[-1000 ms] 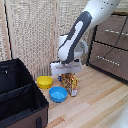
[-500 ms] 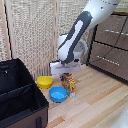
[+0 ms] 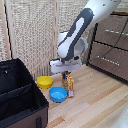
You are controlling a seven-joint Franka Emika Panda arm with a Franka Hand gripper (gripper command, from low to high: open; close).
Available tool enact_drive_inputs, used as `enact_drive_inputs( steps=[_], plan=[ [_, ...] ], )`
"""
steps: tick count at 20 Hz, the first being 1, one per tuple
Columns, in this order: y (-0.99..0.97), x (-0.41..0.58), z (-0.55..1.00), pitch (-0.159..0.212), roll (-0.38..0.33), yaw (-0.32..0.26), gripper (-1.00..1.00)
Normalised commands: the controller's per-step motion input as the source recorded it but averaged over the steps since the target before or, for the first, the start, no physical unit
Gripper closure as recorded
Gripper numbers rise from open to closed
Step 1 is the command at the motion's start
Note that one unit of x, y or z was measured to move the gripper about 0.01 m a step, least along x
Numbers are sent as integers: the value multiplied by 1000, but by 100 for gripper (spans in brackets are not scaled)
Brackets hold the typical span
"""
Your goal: Kindly direct your grabber toward the cereal bar. Delicately grip the cereal bar using your grabber. Transport the clutched cereal bar to the rear part of the organizer. Set the cereal bar down and place it in the rear section of the organizer.
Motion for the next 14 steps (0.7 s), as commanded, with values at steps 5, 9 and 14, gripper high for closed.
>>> enact_drive_inputs(
  steps=[5,9,14],
  plan=[
    [-120,388,1000,1,19,-28,100],
    [-34,423,1000,0,3,-38,100],
    [120,315,974,1,11,-121,100]
  ],
)
